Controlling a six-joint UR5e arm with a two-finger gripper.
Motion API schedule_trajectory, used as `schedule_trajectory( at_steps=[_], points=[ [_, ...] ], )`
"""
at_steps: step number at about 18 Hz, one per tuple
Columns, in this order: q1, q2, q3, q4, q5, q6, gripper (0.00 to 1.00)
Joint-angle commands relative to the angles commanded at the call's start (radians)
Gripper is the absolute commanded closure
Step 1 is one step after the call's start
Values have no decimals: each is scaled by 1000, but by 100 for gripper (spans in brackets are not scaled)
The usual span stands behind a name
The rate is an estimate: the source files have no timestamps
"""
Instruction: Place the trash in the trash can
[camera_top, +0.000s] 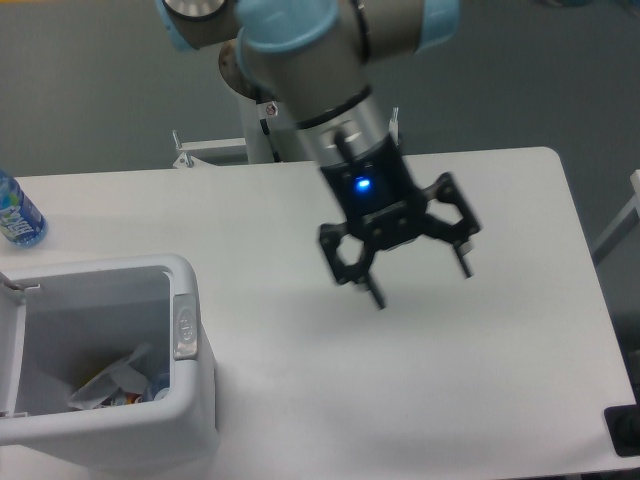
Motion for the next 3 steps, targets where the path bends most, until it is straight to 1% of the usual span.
schedule_trajectory(
  at_steps=[1, 3],
  points=[
    [12, 11, 5, -32, 0, 5, 0],
    [31, 34, -3, -57, -8, 6, 0]
  ],
)
